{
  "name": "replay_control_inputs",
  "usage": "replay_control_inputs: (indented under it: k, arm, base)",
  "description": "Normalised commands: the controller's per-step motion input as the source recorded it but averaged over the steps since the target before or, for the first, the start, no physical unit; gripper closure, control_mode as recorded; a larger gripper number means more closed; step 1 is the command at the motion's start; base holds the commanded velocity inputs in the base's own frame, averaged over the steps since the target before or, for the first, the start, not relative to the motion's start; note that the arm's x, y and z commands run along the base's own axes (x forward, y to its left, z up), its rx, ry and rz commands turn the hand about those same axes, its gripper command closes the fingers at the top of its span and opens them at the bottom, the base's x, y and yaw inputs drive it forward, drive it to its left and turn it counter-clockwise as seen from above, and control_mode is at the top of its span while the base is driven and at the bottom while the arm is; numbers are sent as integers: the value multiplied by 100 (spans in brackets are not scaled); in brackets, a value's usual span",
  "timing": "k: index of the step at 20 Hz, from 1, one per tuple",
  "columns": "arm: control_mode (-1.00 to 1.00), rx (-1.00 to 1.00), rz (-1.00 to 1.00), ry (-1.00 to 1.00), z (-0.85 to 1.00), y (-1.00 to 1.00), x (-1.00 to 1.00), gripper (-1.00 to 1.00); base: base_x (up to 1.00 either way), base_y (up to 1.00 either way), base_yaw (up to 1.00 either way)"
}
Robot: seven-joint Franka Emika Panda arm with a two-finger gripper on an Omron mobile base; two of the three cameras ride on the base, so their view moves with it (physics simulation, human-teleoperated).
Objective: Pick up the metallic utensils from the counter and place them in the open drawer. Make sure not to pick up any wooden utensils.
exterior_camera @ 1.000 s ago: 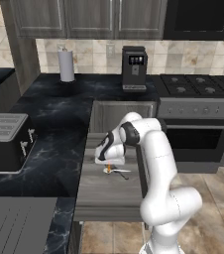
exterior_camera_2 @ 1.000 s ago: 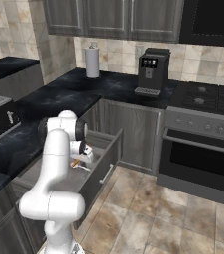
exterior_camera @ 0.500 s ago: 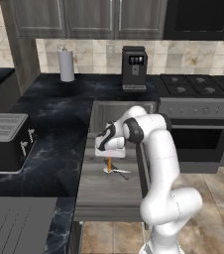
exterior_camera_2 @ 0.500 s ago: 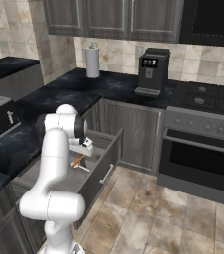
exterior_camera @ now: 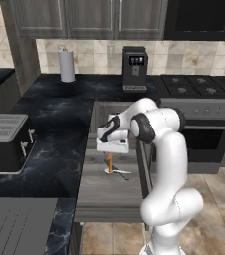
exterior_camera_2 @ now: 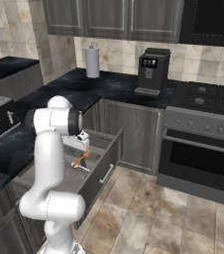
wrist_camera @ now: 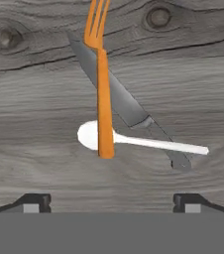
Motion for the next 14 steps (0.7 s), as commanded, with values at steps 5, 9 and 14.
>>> replay_control_inputs:
  k: [5, 9, 14]
  arm:
    - [-100, 0, -4, 8, 88, 0, -71, -100]
    - [-100, 0, -4, 9, 98, -8, -57, -100]
    - [-100, 0, -4, 8, 95, -13, -65, -100]
  base:
    - [0, 0, 0]
    - [0, 0, 0]
    - [0, 0, 0]
